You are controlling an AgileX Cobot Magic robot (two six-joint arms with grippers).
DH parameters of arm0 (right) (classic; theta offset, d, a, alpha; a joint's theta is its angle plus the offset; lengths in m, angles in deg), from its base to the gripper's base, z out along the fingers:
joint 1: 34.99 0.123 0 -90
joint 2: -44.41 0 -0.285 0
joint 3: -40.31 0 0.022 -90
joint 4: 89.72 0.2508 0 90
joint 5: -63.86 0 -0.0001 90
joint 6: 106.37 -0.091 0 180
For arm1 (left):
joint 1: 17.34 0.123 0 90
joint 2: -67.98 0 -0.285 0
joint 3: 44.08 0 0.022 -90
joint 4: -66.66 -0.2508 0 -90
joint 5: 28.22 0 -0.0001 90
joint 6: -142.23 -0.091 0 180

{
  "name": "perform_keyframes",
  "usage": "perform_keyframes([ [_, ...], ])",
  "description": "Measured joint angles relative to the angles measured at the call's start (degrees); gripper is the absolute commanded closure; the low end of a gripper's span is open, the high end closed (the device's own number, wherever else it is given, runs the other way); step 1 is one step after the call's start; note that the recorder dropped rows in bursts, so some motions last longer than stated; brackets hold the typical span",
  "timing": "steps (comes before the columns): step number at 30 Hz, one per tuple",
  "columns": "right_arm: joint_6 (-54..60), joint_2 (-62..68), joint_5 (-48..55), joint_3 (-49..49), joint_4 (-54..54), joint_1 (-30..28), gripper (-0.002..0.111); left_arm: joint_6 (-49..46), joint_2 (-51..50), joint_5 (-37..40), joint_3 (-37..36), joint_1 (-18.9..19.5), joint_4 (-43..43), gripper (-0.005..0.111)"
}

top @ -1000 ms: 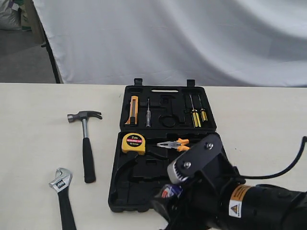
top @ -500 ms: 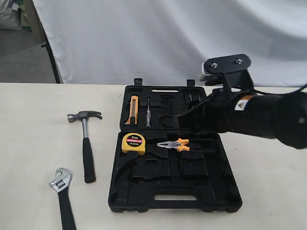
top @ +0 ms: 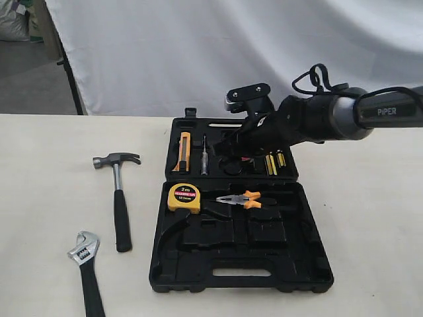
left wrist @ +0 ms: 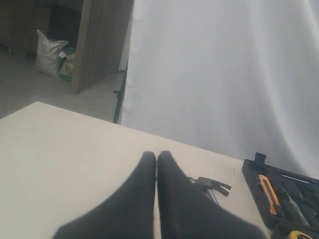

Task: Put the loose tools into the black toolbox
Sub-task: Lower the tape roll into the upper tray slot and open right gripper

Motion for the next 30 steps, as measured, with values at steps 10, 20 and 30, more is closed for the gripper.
perform_keyframes([
  [10, -1.67, 5.07, -1.84, -1.62, 0.00, 0.11, 0.109, 0.00, 0.00, 0.00, 0.00, 0.00, 0.00, 0.106],
  [20, -1.89, 6.05, -4.72, -1.65, 0.00, 1.07, 0.108, 0.00, 0.00, 0.00, 0.00, 0.00, 0.00, 0.106],
  [30, -1.67, 6.05, -4.72, -1.65, 0.00, 1.07, 0.061, 0.00, 0.00, 0.00, 0.00, 0.00, 0.00, 0.106],
])
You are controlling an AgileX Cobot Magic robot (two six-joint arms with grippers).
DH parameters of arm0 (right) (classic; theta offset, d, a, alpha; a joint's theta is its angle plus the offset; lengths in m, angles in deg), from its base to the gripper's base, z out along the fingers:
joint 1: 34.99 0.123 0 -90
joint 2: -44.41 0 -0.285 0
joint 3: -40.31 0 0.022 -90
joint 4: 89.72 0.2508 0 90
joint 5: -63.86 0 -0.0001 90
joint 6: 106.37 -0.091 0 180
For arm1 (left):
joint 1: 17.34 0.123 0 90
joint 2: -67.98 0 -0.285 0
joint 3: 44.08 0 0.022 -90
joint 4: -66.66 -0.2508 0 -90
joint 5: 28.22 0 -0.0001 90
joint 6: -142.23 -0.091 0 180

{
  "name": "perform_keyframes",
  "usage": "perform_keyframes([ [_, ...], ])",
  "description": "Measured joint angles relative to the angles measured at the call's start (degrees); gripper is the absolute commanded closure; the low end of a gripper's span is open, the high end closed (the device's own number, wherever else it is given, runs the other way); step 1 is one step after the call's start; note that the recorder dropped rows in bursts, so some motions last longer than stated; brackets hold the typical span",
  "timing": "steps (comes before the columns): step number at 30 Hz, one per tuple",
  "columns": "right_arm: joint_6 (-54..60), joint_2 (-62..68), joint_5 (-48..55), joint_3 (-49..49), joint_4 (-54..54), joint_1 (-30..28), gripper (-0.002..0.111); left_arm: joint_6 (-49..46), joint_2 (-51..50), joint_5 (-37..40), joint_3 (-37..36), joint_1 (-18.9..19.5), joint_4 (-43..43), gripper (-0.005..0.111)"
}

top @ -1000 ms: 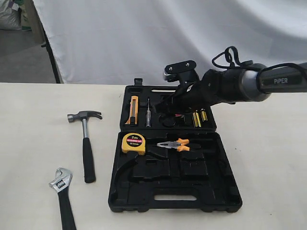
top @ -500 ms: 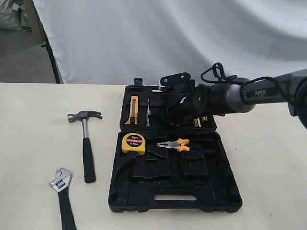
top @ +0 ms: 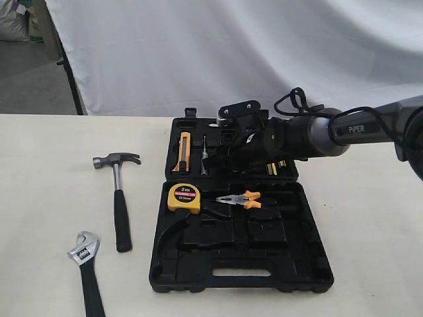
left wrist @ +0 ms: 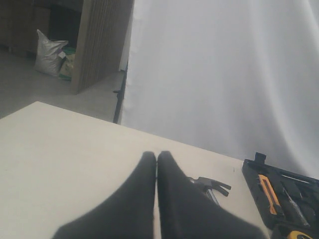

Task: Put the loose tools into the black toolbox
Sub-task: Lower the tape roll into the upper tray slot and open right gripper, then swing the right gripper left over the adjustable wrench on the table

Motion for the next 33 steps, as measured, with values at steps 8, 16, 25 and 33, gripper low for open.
perform_keyframes([
  [8, 0.70, 0.00, 0.00, 0.00, 0.00, 0.00, 0.036, 0.00, 0.00, 0.00, 0.00, 0.00, 0.00, 0.106],
  [16, 1.09, 0.00, -0.42, 0.00, 0.00, 0.00, 0.013, 0.00, 0.00, 0.00, 0.00, 0.00, 0.00, 0.106],
  [25, 1.09, -5.43, 5.08, 0.00, 0.00, 0.04, 0.013, 0.00, 0.00, 0.00, 0.00, 0.00, 0.00, 0.106],
  [33, 1.57, -8.92, 11.54, -0.44, 0.00, 0.04, 0.013, 0.00, 0.00, 0.00, 0.00, 0.00, 0.00, 0.106],
])
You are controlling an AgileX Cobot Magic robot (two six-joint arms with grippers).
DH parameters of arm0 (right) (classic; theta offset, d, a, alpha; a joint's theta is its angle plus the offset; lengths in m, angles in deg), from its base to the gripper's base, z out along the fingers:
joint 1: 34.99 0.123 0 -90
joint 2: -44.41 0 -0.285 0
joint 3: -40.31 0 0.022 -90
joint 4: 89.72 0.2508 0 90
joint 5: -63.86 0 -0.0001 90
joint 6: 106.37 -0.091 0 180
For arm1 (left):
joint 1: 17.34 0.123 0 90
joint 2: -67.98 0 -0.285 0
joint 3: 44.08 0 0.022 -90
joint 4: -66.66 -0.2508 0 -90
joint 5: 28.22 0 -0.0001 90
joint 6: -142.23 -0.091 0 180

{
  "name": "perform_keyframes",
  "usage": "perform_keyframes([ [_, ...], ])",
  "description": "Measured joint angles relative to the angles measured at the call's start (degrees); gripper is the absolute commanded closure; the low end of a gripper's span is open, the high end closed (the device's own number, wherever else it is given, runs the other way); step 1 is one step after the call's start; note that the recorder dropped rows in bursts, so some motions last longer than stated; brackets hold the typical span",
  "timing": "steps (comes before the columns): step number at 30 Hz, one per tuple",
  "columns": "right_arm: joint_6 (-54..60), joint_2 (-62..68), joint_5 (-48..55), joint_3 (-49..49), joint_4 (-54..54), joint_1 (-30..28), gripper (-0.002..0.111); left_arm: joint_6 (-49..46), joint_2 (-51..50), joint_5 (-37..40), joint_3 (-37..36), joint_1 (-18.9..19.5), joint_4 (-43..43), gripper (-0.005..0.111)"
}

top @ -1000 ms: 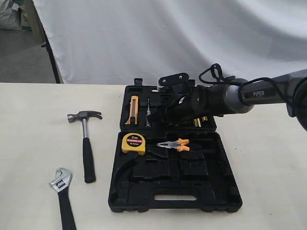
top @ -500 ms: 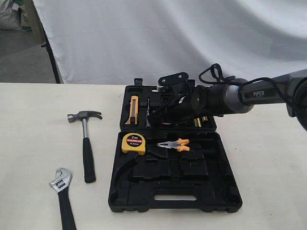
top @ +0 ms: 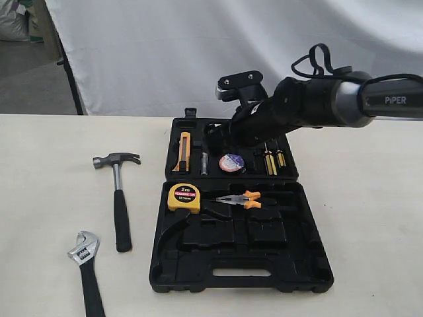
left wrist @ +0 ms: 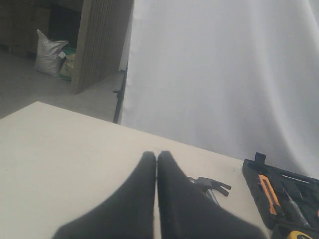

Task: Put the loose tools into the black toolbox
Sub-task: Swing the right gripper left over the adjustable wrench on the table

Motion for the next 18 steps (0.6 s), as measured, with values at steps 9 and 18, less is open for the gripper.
perform_keyframes([
  [9, 1.72, -2.46, 5.46, 0.00, 0.38, 4.53, 0.013, 0.00, 0.00, 0.00, 0.00, 0.00, 0.00, 0.106],
  [18, 11.00, -3.38, 6.58, 0.00, 0.38, 16.01, 0.013, 0.00, 0.00, 0.00, 0.00, 0.00, 0.00, 0.106],
])
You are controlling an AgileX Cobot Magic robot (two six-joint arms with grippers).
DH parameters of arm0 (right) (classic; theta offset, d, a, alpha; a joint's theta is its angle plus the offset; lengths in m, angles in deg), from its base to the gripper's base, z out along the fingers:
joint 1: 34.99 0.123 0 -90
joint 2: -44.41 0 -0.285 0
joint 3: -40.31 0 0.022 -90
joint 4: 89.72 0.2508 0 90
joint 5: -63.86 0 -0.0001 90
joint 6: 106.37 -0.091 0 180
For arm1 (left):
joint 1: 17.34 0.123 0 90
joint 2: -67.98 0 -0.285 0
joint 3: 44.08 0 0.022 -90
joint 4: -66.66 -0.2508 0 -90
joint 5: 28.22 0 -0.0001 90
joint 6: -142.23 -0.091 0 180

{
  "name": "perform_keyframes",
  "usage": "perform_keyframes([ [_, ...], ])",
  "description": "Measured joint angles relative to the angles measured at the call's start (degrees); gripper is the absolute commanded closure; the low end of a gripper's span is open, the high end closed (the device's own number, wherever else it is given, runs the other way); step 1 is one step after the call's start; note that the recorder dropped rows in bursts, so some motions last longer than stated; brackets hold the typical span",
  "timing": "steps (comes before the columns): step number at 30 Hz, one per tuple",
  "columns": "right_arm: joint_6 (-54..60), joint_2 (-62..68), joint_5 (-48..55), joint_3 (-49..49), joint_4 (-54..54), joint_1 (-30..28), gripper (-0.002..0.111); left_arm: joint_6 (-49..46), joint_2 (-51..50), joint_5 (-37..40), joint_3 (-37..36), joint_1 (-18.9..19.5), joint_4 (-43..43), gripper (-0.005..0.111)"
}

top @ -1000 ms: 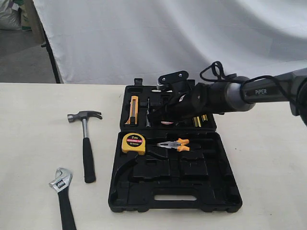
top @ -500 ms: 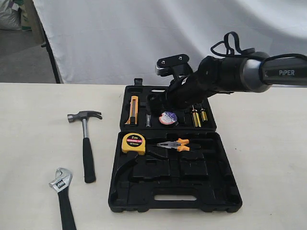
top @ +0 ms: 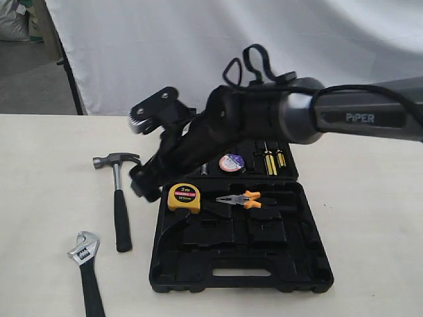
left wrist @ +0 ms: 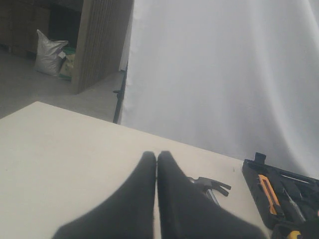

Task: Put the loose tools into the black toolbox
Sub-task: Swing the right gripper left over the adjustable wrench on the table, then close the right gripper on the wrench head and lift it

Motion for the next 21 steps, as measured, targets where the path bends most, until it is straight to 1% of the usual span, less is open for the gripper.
perform_keyframes([
  [3, 1.15, 0.10, 0.00, 0.00, 0.00, 3.64, 0.013, 0.00, 0.00, 0.00, 0.00, 0.00, 0.00, 0.106],
  [7, 1.39, 0.85, -0.82, 0.00, 0.00, 6.36, 0.013, 0.00, 0.00, 0.00, 0.00, 0.00, 0.00, 0.106],
  [16, 1.39, 6.23, -9.34, 0.00, 0.00, 6.83, 0.013, 0.00, 0.00, 0.00, 0.00, 0.00, 0.00, 0.106],
  [21, 1.49, 7.95, -7.12, -1.67, 0.77, 6.83, 0.013, 0.00, 0.00, 0.00, 0.00, 0.00, 0.00, 0.106],
])
